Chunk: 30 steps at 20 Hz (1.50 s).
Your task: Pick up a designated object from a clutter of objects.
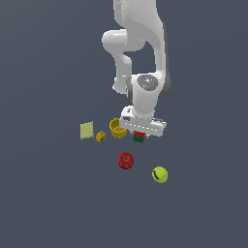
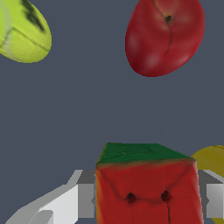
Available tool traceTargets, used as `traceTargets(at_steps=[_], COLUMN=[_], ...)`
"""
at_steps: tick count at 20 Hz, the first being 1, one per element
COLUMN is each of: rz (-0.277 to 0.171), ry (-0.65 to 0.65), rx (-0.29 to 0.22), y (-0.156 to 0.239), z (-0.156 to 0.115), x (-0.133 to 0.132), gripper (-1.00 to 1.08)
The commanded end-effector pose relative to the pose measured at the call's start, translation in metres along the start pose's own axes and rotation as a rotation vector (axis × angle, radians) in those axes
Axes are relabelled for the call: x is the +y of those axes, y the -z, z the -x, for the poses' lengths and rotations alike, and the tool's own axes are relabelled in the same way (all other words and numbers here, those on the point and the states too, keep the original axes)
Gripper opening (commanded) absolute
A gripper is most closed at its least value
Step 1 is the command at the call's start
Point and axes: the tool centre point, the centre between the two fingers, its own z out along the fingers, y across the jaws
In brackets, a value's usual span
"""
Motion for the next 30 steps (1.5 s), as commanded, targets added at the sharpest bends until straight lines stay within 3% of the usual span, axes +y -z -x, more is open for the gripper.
traceTargets(at_steps=[1, 30], rz=[0.000, 0.010], ry=[0.000, 0.001], rx=[0.000, -0.026], y=[0.018, 0.277], z=[0.002, 0.037], x=[-0.005, -0.076], gripper=[-1.00, -1.00])
